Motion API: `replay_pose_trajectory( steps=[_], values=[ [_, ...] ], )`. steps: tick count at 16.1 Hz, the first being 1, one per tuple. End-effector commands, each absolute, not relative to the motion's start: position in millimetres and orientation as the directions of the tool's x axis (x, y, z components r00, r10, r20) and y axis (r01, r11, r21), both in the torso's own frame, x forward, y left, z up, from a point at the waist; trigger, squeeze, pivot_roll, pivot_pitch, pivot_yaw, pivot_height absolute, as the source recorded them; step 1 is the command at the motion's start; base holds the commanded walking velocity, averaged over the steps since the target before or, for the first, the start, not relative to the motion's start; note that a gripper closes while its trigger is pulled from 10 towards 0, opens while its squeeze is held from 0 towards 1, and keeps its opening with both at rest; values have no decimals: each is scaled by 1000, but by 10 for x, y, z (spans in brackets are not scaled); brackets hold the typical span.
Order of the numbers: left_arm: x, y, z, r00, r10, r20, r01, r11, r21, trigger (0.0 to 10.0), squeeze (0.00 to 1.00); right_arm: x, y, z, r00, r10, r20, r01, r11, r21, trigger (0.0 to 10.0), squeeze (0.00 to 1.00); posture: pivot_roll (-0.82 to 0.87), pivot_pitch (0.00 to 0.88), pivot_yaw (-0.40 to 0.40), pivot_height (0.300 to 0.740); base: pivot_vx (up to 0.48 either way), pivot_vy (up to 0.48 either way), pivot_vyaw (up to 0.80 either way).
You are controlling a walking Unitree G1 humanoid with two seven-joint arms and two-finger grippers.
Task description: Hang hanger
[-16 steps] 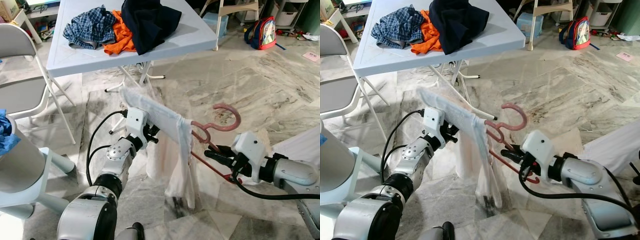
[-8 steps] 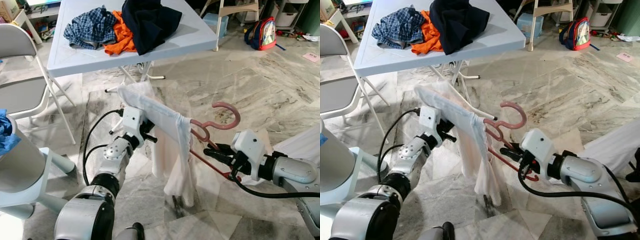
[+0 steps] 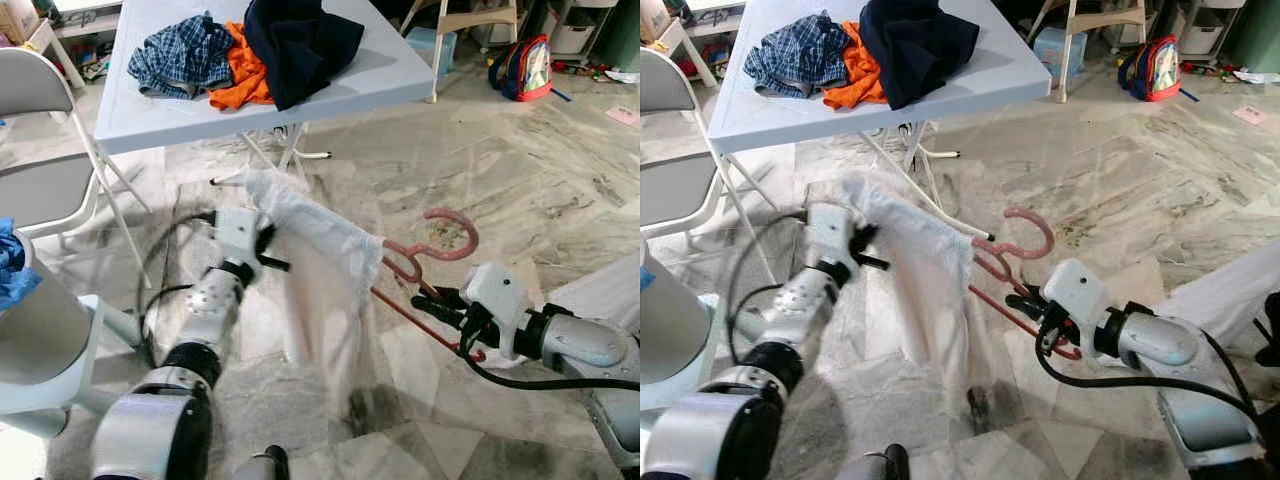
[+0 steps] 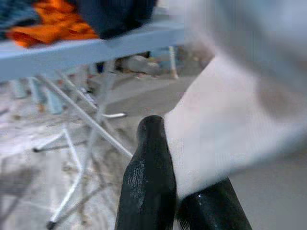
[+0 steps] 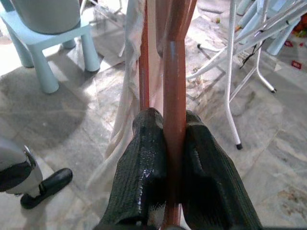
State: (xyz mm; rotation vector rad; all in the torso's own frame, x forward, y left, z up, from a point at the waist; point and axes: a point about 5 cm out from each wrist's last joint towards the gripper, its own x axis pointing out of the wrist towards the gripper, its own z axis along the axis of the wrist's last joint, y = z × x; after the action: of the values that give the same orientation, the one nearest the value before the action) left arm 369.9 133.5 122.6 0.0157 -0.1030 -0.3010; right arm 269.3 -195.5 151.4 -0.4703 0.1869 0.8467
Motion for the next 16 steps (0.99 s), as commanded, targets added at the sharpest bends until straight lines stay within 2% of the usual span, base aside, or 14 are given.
replay_pose_trajectory(
  steps=[1, 6, 9, 13, 16],
  values=[
    [3735, 1387, 1342, 952, -268, 149, 263, 963, 53, 0, 0, 2700, -1917, 1523, 649, 685, -331, -759, 555, -340, 0, 0, -74, 157, 75, 740, 0, 0, 0],
    [3728, 1469, 1361, 958, -229, 172, 222, 973, 60, 0, 0, 2726, -1923, 1464, 647, 681, -343, -761, 549, -346, 0, 0, -65, 155, 70, 740, 0, 0, 0],
    [3775, 1537, 1550, 950, -180, 255, 165, 983, 79, 0, 0, 2683, -1997, 1311, 630, 652, -422, -777, 523, -351, 0, 0, -63, 157, 67, 740, 0, 0, 0],
    [3797, 1573, 1743, 926, -164, 341, 139, 986, 95, 0, 0, 2775, -2135, 1079, 721, 520, -458, -689, 607, -397, 0, 0, -53, 156, 66, 740, 0, 0, 0],
    [3783, 1611, 1753, 925, -147, 349, 118, 988, 104, 0, 0, 2739, -2131, 889, 730, 482, -484, -673, 630, -388, 0, 0, -46, 157, 66, 740, 0, 0, 0]
  ],
)
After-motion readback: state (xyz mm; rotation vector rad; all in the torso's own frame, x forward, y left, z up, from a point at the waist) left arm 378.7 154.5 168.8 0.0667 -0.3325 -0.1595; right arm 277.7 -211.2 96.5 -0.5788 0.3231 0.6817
